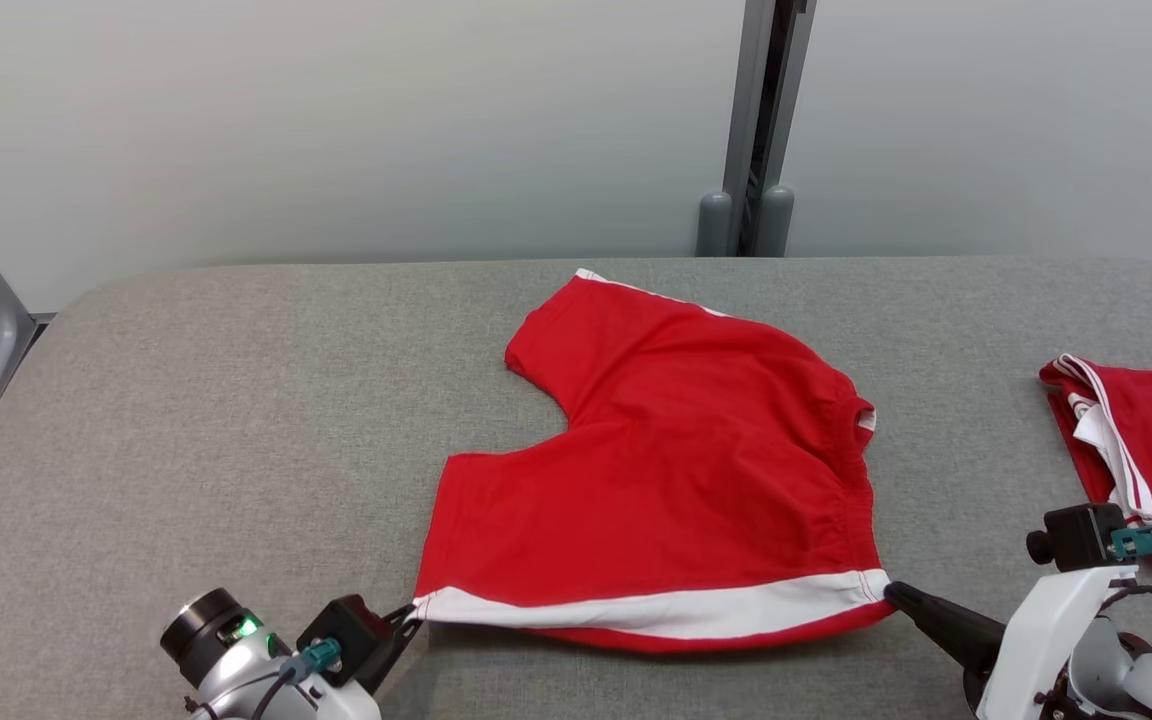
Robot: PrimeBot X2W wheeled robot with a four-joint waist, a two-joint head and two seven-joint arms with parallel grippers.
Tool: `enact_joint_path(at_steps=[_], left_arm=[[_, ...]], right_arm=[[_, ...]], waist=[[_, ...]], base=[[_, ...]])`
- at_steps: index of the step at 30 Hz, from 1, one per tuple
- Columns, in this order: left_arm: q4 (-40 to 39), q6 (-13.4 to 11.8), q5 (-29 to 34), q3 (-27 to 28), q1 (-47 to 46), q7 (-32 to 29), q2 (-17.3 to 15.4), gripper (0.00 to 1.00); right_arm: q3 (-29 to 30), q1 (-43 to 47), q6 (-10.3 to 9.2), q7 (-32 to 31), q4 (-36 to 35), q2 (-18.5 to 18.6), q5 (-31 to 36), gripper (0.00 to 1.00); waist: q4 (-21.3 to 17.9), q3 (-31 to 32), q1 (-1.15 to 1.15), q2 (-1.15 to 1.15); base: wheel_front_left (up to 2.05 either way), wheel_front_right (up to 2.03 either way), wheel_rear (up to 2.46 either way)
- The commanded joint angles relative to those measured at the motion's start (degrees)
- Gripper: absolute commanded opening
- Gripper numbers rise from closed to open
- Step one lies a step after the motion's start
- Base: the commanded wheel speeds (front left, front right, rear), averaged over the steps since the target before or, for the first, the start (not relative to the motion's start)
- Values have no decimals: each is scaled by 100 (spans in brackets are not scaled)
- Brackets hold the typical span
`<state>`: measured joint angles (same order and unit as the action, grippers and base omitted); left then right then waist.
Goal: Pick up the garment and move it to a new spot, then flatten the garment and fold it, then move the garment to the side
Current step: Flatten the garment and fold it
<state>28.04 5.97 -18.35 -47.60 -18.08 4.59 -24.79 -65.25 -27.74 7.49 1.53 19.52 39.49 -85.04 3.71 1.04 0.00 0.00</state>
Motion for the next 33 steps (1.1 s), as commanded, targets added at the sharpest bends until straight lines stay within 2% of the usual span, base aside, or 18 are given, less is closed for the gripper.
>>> enact_joint_path(at_steps=[1, 12, 16, 23, 33], left_arm=[[-74, -50, -46, -6, 83, -21, -53, 0], [-1256, -158, -244, -36, 733, -433, -634, 0], [-1615, -296, -311, 54, 829, -541, -821, 0], [-1987, -497, -489, 365, 660, -627, -1012, 0], [-2193, -745, -825, 1007, 35, -908, -1252, 0]], right_arm=[[-2, 62, 0, -22, -61, 56, -39, 0], [-207, 513, 0, -149, -866, 473, -274, 0], [-221, 593, 0, -67, -1119, 524, -255, 0], [-48, 454, 0, 259, -1385, 437, -179, 0], [372, 135, 0, 956, -1640, 185, -105, 0]], waist=[[1, 15, 0, 0], [42, 66, 0, 0], [18, 23, 0, 0], [-165, -85, 0, 0], [-632, -488, 0, 0]], base=[[0, 0, 0], [0, 0, 0], [0, 0, 0], [0, 0, 0], [0, 0, 0]])
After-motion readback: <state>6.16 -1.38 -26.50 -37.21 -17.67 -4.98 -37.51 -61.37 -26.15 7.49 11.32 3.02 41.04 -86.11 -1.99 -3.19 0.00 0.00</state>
